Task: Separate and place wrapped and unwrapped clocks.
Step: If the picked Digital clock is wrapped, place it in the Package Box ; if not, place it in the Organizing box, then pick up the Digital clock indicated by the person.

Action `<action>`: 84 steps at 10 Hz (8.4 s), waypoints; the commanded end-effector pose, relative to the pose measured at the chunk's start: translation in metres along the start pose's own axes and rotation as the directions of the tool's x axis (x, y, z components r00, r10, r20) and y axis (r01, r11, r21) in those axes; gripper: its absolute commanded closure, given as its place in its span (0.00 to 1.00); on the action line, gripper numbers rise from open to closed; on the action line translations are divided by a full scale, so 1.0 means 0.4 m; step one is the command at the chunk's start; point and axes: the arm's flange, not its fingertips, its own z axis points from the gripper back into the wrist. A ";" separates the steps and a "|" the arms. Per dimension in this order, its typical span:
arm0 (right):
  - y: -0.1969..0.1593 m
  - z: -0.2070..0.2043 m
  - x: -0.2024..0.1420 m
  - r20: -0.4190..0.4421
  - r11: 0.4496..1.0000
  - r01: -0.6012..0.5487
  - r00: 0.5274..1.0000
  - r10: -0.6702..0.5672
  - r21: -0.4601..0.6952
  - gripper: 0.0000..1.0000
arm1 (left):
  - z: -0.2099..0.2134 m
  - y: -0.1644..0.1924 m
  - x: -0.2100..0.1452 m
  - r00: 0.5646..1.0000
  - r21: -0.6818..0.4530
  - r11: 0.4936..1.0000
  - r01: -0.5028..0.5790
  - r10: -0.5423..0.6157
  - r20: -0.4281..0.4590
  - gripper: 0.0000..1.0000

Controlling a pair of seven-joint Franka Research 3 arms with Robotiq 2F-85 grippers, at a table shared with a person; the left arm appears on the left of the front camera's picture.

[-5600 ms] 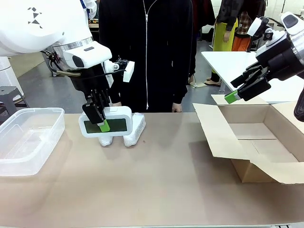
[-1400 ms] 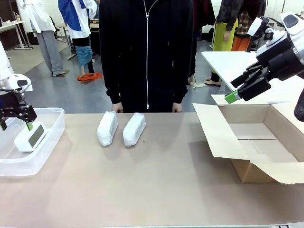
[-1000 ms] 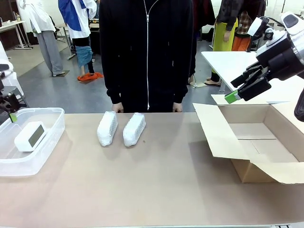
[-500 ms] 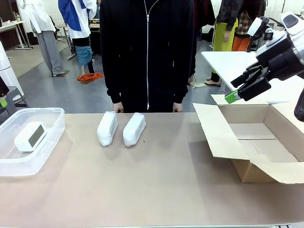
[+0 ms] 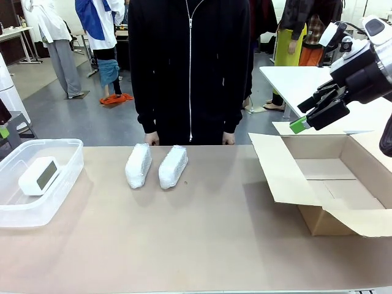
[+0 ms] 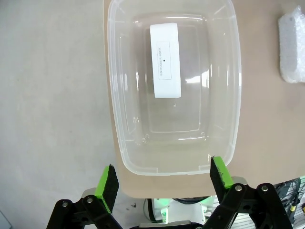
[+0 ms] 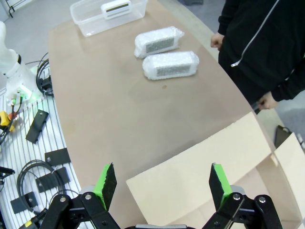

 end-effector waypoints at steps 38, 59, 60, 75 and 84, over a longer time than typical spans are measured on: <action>0.001 -0.005 -0.004 0.019 1.000 -0.007 1.000 0.006 0.022 0.00 | 0.167 -0.431 -0.207 0.318 -0.163 0.280 0.946 -0.700 0.640 0.00; 0.000 -0.001 0.000 -0.001 1.000 0.000 1.000 0.000 0.000 0.00 | 0.167 -0.431 -0.207 0.318 -0.163 0.280 0.946 -0.700 0.640 0.00; -0.018 -0.008 0.029 0.005 0.984 -0.171 0.985 0.171 0.041 0.00 | 0.167 -0.431 -0.207 0.318 -0.163 0.280 0.946 -0.700 0.640 0.00; 0.050 -0.699 0.482 -0.044 0.501 -0.791 0.521 0.853 0.350 0.00 | 0.167 -0.431 -0.207 0.318 -0.163 0.280 0.946 -0.700 0.640 0.00; -0.075 -1.049 0.553 0.001 0.136 -0.780 0.172 0.985 0.610 0.00 | 0.167 -0.431 -0.207 0.318 -0.163 0.280 0.946 -0.700 0.640 0.00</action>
